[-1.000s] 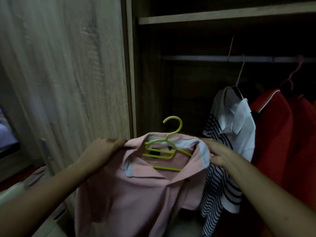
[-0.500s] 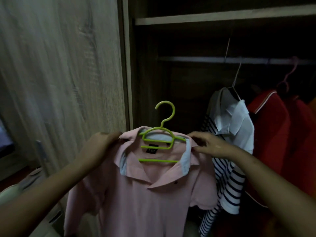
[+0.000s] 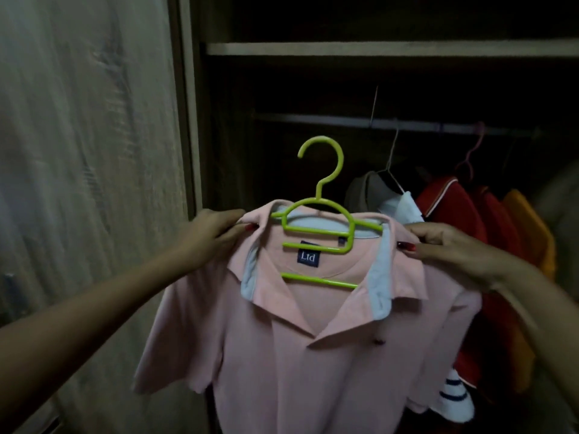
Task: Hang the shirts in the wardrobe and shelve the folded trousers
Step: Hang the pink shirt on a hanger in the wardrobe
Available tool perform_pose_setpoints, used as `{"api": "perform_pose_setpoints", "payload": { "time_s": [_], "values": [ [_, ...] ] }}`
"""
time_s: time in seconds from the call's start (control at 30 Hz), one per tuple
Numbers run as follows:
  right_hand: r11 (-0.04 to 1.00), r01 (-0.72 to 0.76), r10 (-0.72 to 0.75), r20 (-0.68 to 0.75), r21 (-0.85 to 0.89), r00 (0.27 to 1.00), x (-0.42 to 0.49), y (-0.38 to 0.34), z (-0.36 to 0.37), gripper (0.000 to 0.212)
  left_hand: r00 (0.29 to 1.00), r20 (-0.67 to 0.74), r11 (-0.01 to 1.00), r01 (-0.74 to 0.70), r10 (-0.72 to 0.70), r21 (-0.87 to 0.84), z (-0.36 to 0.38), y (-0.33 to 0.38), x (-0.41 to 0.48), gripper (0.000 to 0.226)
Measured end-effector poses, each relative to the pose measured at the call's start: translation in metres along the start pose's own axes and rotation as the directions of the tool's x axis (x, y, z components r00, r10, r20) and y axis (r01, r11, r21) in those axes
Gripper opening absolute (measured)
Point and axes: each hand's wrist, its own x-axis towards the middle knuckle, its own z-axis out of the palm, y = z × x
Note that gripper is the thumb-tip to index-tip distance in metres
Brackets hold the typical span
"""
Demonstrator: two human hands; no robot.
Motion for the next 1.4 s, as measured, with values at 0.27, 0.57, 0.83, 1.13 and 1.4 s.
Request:
{"api": "perform_pose_setpoints", "payload": {
  "time_s": [0.27, 0.57, 0.83, 1.13, 1.4],
  "values": [
    [0.998, -0.039, 0.026, -0.262, -0.044, 0.965, -0.001, -0.041, -0.025, 0.046, 0.992, -0.119, 0.995, -0.039, 0.029, -0.090, 0.028, 0.034, 0.056, 0.038],
    [0.998, -0.061, 0.062, -0.618, 0.023, 0.784, 0.102, -0.059, -0.015, 0.017, 0.987, -0.152, 0.987, 0.038, -0.061, -0.154, 0.017, 0.044, 0.047, 0.032],
    [0.989, -0.145, 0.121, -0.694, 0.025, 0.709, 0.162, -0.013, -0.007, 0.030, 0.976, -0.161, 0.969, 0.112, -0.149, -0.221, 0.000, 0.016, 0.012, 0.027],
    [0.943, -0.108, -0.185, -0.763, -0.316, 0.619, 0.161, 0.014, 0.022, 0.014, 0.960, -0.134, 0.953, 0.216, -0.247, -0.211, 0.001, 0.001, -0.013, 0.026],
    [0.755, 0.289, -0.608, -0.461, -0.589, 0.647, 0.145, 0.004, 0.114, 0.006, 0.918, -0.107, 0.891, 0.335, -0.382, -0.308, 0.000, 0.003, -0.046, 0.025]
  ]
}}
